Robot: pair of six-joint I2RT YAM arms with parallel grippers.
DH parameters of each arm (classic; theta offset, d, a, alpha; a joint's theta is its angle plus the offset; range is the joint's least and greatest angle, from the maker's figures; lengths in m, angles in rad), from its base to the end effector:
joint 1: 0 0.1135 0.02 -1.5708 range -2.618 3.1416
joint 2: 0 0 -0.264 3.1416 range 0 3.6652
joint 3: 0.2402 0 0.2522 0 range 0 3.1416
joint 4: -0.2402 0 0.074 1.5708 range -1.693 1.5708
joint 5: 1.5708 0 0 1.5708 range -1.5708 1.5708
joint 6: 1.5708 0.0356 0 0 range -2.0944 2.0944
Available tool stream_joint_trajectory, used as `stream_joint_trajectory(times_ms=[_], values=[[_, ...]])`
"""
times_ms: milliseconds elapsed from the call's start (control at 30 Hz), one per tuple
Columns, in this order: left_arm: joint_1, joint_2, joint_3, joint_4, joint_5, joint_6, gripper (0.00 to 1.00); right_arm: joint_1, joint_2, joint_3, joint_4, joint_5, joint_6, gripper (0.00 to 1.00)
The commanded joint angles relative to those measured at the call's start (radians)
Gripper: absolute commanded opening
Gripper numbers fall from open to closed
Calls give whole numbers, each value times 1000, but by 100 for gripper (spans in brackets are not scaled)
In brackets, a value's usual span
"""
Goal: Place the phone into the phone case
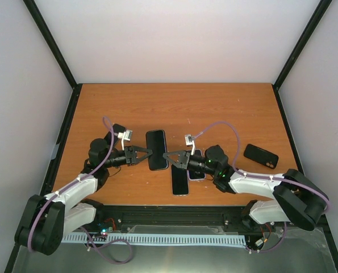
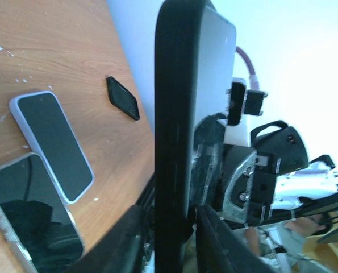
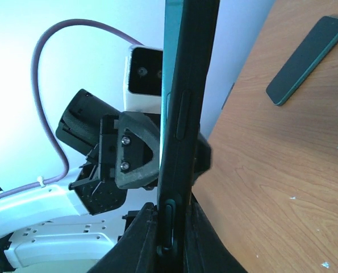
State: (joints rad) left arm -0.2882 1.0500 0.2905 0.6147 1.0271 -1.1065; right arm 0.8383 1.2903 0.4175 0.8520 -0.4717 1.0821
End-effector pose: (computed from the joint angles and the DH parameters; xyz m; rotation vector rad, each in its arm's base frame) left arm 0.1822 -0.0858 0.2040 0.0916 2.0491 -1.8209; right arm 0.1592 0.2012 0.2159 -0.2115 1.9281 1.7752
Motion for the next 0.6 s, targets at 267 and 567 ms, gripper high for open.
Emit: stream_joint_trajectory(times_ms=[267, 567], values=[[-4, 34, 22, 82, 89, 48, 0, -6, -34, 11, -46, 8, -96, 31], [-3, 36, 52, 74, 203, 91, 0, -82, -104, 81, -219, -22, -130, 63]])
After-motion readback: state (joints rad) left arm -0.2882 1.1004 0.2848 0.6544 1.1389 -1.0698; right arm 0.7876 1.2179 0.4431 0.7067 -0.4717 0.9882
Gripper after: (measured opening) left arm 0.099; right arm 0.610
